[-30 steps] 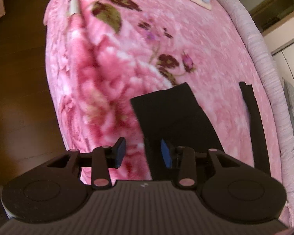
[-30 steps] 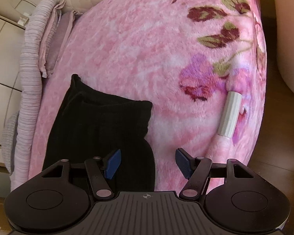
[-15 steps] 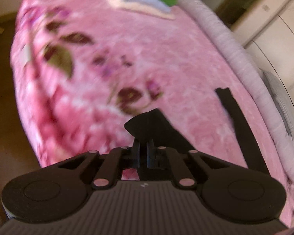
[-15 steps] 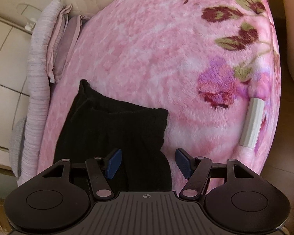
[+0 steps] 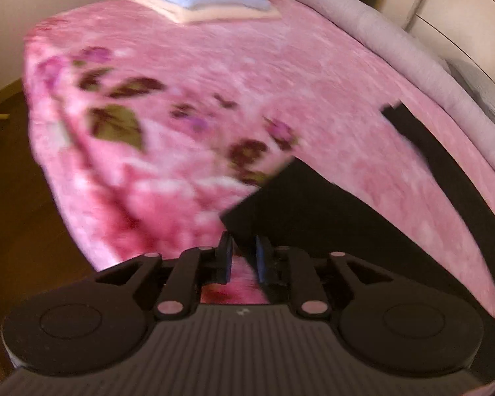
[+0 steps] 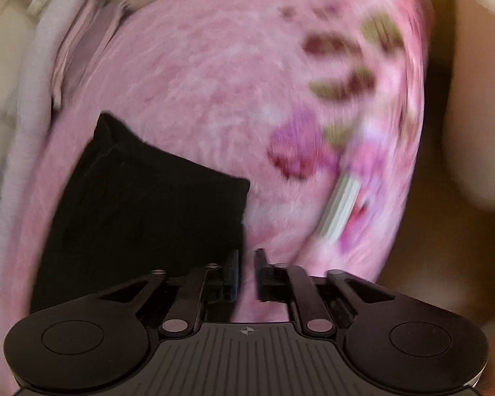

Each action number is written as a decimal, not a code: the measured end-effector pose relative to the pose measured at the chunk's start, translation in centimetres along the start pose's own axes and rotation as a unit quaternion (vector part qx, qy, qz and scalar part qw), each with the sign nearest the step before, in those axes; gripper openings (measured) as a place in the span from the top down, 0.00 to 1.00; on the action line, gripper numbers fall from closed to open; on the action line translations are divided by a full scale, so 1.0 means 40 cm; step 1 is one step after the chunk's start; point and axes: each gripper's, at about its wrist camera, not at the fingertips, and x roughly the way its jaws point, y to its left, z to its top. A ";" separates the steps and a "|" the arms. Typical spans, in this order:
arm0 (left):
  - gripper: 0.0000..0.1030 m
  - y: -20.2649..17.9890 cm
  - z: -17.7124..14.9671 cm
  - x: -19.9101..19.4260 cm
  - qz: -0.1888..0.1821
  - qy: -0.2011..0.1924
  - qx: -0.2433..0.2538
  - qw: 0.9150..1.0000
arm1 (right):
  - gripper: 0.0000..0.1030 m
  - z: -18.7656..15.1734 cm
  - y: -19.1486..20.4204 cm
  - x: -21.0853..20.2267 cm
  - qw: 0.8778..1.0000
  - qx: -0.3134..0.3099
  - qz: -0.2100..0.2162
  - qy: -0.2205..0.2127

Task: Fold clothes
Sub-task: 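Release the trousers and lift both open grippers away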

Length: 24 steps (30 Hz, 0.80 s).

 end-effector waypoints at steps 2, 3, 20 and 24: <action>0.89 0.013 0.008 -0.040 0.026 -0.019 -0.019 0.999 | 0.81 -0.006 0.035 -0.043 0.996 -0.076 -0.017 -0.042; 0.89 0.010 0.009 -0.054 0.010 -0.024 -0.027 0.999 | 0.79 -0.013 0.052 -0.058 0.992 -0.113 -0.015 -0.063; 0.76 -0.226 -0.237 -0.149 0.046 0.110 0.146 0.982 | 0.73 -0.174 0.066 -0.019 0.970 -0.239 -0.009 0.047; 0.76 -0.241 -0.276 -0.308 0.043 0.124 0.159 0.978 | 0.72 -0.197 0.078 -0.136 0.969 -0.228 0.031 0.086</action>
